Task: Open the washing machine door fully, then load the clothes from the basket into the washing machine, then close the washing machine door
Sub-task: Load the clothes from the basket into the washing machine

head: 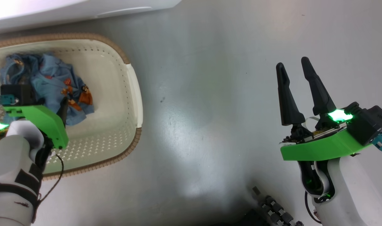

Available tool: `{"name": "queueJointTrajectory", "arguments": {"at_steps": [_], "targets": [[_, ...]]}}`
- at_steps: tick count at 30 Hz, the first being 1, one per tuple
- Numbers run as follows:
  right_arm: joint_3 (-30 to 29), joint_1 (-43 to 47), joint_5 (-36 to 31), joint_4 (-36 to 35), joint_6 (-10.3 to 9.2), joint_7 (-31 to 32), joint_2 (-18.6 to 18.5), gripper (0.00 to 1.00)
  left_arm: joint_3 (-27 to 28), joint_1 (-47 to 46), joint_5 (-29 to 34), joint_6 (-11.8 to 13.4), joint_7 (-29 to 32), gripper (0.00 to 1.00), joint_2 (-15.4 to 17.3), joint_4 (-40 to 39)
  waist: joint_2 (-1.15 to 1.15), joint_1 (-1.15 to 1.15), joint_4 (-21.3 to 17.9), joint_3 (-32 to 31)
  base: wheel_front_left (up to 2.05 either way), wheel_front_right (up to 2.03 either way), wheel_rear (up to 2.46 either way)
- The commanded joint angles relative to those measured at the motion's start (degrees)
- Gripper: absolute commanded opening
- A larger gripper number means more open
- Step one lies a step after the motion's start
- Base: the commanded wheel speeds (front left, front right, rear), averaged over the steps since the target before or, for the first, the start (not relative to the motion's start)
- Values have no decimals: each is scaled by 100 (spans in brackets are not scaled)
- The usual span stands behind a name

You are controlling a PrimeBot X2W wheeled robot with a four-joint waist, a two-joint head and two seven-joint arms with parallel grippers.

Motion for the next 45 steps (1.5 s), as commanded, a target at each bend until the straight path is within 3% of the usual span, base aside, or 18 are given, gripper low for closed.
{"name": "queueJointTrajectory", "arguments": {"at_steps": [1, 6, 7, 8, 10, 11, 22, 34, 40, 45], "targets": [[144, 122, -59, -135, 26, -46, 4, 100, 55, 11, -67, 5, 15, 100, 263, -49, 0, 0, -23, 24, 0, 0, 0], [185, 118, -64, -150, 26, -46, -2, 100, -111, -25, -130, 4, 56, 100, 336, -43, 0, 0, -61, 49, 0, 0, 0], [197, 115, -62, -150, 26, -46, -4, 100, -140, -24, -151, 4, 74, 90, 341, -42, 0, 0, -70, 49, 0, 0, 0], [209, 112, -60, -150, 26, -46, -5, 100, -170, -22, -174, 4, 107, 53, 346, -40, 0, 0, -80, 47, 0, 0, 0], [240, 108, -59, -151, 26, -46, -5, 100, -243, -11, -215, 4, 170, 14, 351, -39, 0, 0, -101, 36, 0, 0, 0], [252, 106, -60, -153, 26, -46, -5, 100, -271, -4, -239, 4, 182, 0, 357, -38, 0, 0, -111, 26, 0, 0, 0], [205, 134, -62, -161, 26, -46, -32, 100, -464, 89, -595, 4, 38, 0, 300, -116, 0, 0, -59, -165, 0, 0, 0], [103, 204, 18, -13, 26, -46, -35, 100, -507, 661, -1232, 4, -1156, 0, 143, -405, 0, 0, 327, -1206, 0, 0, 0], [57, 365, 59, 120, 26, -46, -80, 100, -614, 1053, -1283, 4, -1316, 0, 173, -690, 0, 0, 470, -1797, 0, 0, 0], [-9, 586, 72, 226, 26, -46, -204, 100, -287, 1432, -1058, 7, -1323, 0, 262, -1338, 0, 0, 604, -2307, 0, 0, 0]]}}
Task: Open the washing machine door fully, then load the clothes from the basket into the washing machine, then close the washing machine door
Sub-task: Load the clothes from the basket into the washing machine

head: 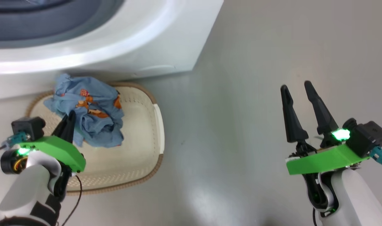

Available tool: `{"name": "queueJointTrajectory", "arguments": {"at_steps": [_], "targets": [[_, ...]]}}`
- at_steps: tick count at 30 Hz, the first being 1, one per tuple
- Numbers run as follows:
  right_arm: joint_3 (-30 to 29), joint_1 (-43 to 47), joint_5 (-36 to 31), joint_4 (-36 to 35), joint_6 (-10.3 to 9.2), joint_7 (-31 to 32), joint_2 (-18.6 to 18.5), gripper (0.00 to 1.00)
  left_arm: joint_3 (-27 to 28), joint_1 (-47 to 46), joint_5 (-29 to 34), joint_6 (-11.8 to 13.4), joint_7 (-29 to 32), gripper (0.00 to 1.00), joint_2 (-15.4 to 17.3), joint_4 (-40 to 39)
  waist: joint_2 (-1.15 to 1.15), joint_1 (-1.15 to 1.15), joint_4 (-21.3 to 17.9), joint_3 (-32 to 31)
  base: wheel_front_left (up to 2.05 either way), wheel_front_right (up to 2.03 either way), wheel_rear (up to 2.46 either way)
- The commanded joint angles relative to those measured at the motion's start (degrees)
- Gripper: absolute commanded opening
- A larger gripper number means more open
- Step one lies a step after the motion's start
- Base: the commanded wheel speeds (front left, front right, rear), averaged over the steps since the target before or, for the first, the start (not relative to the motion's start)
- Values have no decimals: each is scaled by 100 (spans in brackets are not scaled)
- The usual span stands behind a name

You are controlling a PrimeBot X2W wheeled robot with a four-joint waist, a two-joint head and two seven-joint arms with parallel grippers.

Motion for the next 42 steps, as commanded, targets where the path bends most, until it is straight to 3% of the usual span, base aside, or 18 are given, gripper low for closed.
{"name": "queueJointTrajectory", "arguments": {"at_steps": [1, 10, 30, 42], "targets": [[61, 220, 37, -79, 26, -45, -89, 100, 285, 287, 157, 20, -74, 0, 237, -269, 0, 1, 246, -623, 0, 0, 0], [-28, 652, 40, 82, 26, -45, -264, 100, 1088, 1276, 970, 141, -76, 0, 96, -1404, 0, 1, 410, -1481, 0, 0, 0], [-263, 1651, 83, 200, 26, -45, -397, 100, 2507, 3268, 2376, 142, -76, 0, -385, -3623, 0, 1, 674, -2916, 0, 0, 0], [-445, 1991, 92, 120, 26, -45, -360, 100, 2941, 4150, 2770, 109, -76, 0, -651, -4621, 0, 1, 774, -3168, 0, 0, 0]]}}
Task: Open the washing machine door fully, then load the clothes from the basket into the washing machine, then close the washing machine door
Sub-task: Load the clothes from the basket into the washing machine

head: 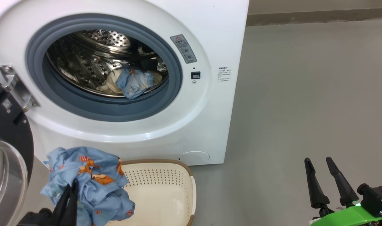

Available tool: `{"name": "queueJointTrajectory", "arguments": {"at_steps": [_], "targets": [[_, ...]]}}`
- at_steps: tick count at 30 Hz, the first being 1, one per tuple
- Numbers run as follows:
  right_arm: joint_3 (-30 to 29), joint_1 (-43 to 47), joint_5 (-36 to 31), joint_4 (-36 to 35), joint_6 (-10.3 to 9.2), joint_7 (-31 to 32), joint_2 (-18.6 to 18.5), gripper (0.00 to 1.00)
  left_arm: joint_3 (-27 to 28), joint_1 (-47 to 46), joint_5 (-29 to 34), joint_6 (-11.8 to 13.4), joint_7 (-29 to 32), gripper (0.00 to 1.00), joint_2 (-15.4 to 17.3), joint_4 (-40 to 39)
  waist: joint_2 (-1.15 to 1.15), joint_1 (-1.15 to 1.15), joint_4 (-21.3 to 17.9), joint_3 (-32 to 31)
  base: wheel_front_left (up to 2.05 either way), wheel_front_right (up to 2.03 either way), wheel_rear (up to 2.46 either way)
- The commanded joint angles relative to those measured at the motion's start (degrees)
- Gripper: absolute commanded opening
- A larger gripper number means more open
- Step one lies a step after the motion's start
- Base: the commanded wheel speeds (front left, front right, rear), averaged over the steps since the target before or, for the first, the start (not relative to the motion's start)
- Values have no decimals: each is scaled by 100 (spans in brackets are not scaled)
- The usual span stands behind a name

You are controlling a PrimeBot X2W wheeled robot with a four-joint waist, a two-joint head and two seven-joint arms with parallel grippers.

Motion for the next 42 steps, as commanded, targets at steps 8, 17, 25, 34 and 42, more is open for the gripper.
{"name": "queueJointTrajectory", "arguments": {"at_steps": [8, 17, 25, 34, 42], "targets": [[84, 40, 32, -185, 26, -46, -68, 100, 357, 21, 127, -23, -61, 0, -19, -382, 0, 0, 24, 50, 0, 0, 0], [74, -122, 23, -233, 26, -46, -59, 100, 411, -315, 223, -47, -61, 0, -95, -350, 0, 0, -52, 470, 0, 0, 0], [127, -444, 15, -266, 26, -46, 1, 100, 473, -1196, 316, -65, -61, 0, -12, -175, 0, 0, -190, 1088, 0, 0, 0], [162, -959, -1, -325, 26, -46, 120, 100, 561, -2931, 371, -80, -61, 0, 333, 346, 0, 0, -396, 1912, 0, 0, 0], [252, -1370, 14, -335, 26, -46, 234, 100, 521, -4507, 388, -89, -61, 0, 645, 1337, 0, 0, -620, 2503, 0, 0, 0]]}}
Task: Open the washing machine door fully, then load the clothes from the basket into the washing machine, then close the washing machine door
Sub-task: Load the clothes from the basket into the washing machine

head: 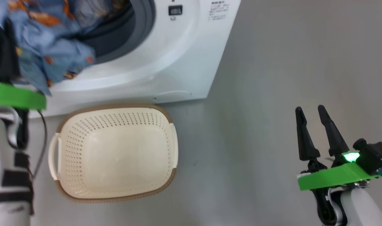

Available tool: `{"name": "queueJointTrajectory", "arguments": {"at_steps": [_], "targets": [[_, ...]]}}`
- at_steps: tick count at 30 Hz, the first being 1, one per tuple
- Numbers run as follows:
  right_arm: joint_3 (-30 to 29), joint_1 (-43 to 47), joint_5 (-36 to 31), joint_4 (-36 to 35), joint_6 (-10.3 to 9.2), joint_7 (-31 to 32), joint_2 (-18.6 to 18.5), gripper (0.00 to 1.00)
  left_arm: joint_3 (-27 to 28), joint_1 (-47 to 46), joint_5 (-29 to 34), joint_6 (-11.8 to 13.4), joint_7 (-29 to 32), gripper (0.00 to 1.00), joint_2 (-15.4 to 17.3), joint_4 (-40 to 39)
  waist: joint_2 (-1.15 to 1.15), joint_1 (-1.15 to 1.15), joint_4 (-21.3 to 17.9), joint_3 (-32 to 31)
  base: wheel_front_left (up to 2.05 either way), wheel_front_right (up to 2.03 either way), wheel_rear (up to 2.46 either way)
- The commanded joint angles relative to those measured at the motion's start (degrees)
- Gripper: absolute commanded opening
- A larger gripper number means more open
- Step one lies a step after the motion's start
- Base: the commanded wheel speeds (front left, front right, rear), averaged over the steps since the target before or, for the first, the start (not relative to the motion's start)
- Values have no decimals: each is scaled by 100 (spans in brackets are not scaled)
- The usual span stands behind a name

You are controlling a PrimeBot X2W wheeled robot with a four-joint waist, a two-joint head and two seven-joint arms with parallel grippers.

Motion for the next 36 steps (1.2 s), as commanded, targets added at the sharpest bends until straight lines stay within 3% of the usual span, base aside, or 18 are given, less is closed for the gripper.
{"name": "queueJointTrajectory", "arguments": {"at_steps": [1, 12, 25, 31, 32, 35, 36], "targets": [[158, -138, 18, -138, 26, -46, -10, 100, 135, -339, 54, -28, -36, 0, 343, 98, 0, -2, -245, 382, 0, 0, 0], [270, -464, 38, -160, 26, -46, 107, 100, -24, -1971, 222, -33, -36, 0, 660, 1385, 0, -2, -579, 917, 0, 0, 0], [282, -594, 24, -226, 26, -46, 183, 100, 110, -2545, 390, 9, -36, 0, 787, 641, 0, -2, -741, 1183, 0, 0, 0], [384, -612, 42, -186, 26, -46, 215, 100, 132, -2325, 413, -4, -36, 0, 840, 972, 0, -2, -806, 1185, 0, 0, 0], [402, -607, 45, -181, 26, -46, 219, 100, 100, -2301, 440, -7, -36, 5, 858, 1059, 0, -2, -813, 1180, 0, 0, 0], [451, -595, 51, -164, 26, -46, 229, 100, 35, -2285, 474, -14, -36, 47, 905, 1305, 0, -2, -830, 1169, 0, 0, 0], [461, -593, 53, -160, 26, -46, 231, 100, 70, -2295, 444, -8, -36, 96, 904, 1398, 0, -2, -833, 1164, 0, 0, 0]]}}
